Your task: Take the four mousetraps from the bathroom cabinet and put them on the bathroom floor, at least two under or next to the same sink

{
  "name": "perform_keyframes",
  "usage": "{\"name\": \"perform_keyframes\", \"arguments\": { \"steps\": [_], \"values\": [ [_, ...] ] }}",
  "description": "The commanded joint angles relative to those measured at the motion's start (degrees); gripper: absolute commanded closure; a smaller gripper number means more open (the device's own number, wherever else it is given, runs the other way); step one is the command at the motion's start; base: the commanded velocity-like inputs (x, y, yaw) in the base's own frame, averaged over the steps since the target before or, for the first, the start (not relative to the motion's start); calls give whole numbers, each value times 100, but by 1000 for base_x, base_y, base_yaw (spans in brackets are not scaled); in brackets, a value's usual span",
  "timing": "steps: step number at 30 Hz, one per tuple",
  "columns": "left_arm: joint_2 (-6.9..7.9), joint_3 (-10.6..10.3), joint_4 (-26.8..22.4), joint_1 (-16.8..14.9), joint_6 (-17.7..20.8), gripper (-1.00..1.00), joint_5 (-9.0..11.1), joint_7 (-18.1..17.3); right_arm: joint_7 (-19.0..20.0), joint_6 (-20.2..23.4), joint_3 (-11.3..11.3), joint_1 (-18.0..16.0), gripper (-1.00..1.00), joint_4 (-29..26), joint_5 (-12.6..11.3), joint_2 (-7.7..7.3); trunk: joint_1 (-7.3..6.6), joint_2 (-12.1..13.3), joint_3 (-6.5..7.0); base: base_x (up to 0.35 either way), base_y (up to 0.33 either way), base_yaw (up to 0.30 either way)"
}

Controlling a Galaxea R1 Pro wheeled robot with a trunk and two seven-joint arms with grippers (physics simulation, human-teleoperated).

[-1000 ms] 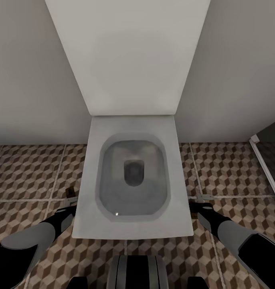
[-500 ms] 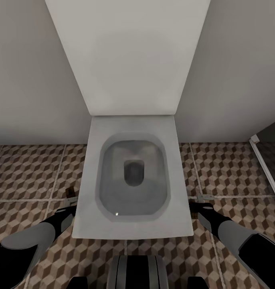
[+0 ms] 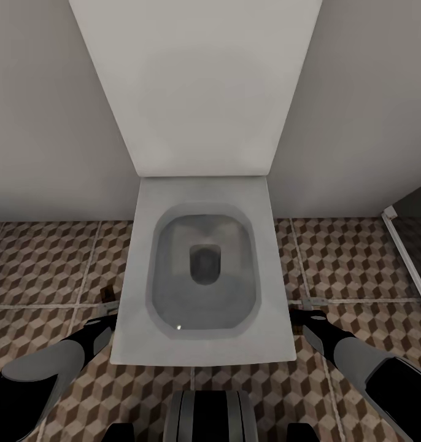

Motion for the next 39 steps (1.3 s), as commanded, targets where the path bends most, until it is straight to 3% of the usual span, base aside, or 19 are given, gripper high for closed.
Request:
{"name": "perform_keyframes", "arguments": {
  "steps": [1, 20, 39],
  "values": [
    [2, -48, -8, -2, -3, -100, 41, 26, -26, 6, 49, 1, -100, -12, -52, -3, -1, -1, -3, 0, 0, 0],
    [17, -48, -4, -21, -3, -100, 47, 26, -24, 6, 49, 1, -100, -12, -52, -6, -1, -1, -3, 0, 0, 0],
    [52, -40, 0, -71, 8, -100, 50, 26, -24, 8, 49, 1, -100, -12, -52, -11, -50, 24, 418, 0, 0, 0]
  ]
}}
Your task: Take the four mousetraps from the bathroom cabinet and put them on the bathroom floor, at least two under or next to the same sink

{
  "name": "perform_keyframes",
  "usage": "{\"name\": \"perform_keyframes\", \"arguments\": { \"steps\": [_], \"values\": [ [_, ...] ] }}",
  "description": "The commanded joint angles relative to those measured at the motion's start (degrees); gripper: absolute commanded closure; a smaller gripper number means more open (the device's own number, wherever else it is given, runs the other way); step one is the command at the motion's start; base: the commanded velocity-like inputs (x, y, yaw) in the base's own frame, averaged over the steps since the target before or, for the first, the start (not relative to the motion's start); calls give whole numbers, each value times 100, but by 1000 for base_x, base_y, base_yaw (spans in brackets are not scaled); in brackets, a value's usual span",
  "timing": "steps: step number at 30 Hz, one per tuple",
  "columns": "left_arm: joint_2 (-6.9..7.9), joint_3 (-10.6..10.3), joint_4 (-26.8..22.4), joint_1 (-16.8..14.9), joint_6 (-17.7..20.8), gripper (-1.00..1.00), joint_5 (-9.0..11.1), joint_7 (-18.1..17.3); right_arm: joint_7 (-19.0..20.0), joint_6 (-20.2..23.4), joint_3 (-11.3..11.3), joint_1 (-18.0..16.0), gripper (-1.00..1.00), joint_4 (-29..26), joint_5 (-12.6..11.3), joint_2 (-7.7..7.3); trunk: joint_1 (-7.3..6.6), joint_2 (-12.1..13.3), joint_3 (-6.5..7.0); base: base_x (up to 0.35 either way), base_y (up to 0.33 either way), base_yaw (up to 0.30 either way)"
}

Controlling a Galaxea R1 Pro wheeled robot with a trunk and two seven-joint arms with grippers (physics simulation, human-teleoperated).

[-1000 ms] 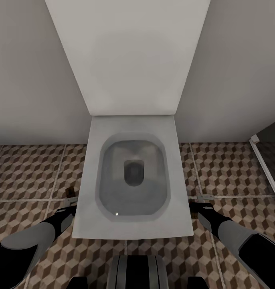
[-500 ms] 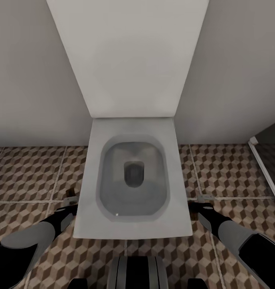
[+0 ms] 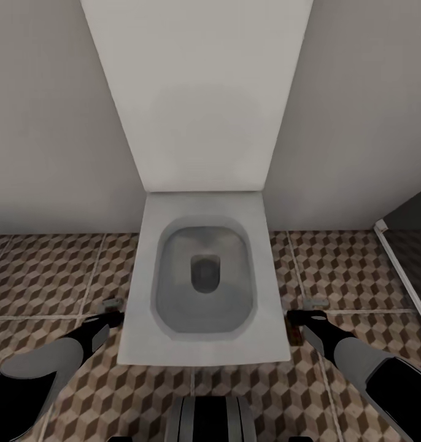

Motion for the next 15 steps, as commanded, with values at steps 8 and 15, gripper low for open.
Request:
{"name": "perform_keyframes", "arguments": {
  "steps": [8, 15],
  "values": [
    [5, -48, -8, -3, -3, -100, 41, 26, -26, 5, 48, 1, -100, -12, -53, 3, -21, 10, 175, 0, 0, 0],
    [5, -48, -8, -3, -3, -100, 41, 26, -26, 5, 48, 1, -100, -12, -53, 4, -39, 19, 330, 0, 0, 0]
  ]
}}
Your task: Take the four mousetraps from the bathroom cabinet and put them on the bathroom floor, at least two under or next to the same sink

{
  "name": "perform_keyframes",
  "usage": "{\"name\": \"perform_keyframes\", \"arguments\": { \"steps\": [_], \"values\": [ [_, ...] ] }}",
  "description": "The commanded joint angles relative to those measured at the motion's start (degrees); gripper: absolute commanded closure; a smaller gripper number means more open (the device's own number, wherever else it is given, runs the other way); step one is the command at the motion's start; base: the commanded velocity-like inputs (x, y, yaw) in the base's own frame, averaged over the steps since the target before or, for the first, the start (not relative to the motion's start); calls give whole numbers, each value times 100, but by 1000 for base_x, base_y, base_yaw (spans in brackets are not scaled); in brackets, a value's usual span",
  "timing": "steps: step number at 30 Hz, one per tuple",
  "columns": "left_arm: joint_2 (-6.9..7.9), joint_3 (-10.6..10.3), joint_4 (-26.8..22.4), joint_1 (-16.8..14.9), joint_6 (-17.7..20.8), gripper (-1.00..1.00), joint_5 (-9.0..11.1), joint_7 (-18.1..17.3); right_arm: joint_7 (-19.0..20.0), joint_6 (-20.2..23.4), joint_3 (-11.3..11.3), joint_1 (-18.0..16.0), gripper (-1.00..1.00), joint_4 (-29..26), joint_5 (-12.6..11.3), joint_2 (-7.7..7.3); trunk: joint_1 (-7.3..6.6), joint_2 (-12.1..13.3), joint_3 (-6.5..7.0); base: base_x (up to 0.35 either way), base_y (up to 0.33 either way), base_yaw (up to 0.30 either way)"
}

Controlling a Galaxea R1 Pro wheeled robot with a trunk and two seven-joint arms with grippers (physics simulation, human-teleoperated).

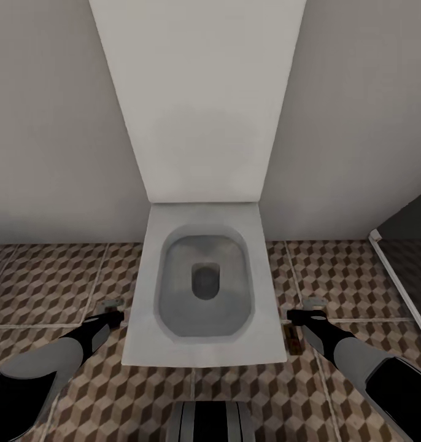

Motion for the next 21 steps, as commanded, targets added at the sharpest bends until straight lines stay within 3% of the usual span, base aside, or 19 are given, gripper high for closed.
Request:
{"name": "perform_keyframes", "arguments": {
  "steps": [1, 21],
  "values": [
    [2, -48, -8, -2, -2, -100, 41, 26, -26, 8, 48, 1, -100, -12, -53, -3, -3, 1, 20, 0, 0, 0],
    [19, -48, -8, -2, 0, -100, 41, 26, -26, 5, 48, 1, -100, -12, -53, 5, -55, 27, 463, 0, 0, 0]
  ]
}}
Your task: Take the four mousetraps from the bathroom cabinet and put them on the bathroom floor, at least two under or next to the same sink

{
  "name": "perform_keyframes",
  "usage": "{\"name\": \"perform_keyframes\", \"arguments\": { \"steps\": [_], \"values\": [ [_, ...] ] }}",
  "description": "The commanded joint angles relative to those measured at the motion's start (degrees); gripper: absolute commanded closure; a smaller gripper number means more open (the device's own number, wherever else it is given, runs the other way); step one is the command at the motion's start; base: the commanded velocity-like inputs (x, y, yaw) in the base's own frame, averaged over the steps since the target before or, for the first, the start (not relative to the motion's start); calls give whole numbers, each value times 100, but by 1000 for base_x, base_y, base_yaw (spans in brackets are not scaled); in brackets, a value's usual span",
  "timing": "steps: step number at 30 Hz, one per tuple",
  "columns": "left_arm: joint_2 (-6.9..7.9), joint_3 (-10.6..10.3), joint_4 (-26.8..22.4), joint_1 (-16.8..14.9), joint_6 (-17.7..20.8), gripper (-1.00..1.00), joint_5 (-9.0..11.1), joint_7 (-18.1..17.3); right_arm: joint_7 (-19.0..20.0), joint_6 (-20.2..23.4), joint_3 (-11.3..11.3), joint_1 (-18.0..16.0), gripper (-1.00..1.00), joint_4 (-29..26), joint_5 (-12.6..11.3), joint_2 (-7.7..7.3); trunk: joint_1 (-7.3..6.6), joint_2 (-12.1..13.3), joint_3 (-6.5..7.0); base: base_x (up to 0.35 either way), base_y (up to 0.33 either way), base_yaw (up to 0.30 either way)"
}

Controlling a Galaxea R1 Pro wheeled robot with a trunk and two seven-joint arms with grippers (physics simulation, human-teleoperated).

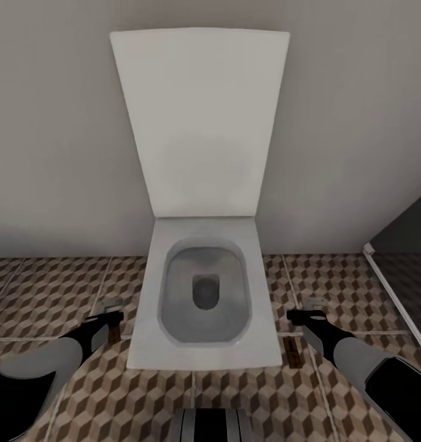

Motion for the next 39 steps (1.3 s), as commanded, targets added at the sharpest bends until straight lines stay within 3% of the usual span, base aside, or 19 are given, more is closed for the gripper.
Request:
{"name": "perform_keyframes", "arguments": {
  "steps": [1, 16, 25, 31, 39],
  "values": [
    [2, -48, -8, -2, -2, -100, 41, 26, -26, 6, 48, 0, -100, -12, -53, -3, -3, 0, 19, 0, 0, 0],
    [-5, -48, -8, -2, 3, -100, 41, 26, -26, 6, 48, 0, -100, -12, -53, -3, -42, 21, 352, 0, 0, 0],
    [8, -48, -8, -2, -11, -100, 41, 28, -26, 6, 48, 0, -100, -12, -53, -3, -42, 21, 352, 0, 0, 0],
    [124, -41, -8, -2, -17, -100, 46, 7, -26, 6, 48, 0, -100, -12, -53, -3, -42, 21, 352, -18, 0, 0],
    [186, -39, -8, -10, -13, -100, 49, 6, -26, 6, 48, 0, -100, -12, -53, -3, -42, 21, 352, -239, 0, 0]
  ]
}}
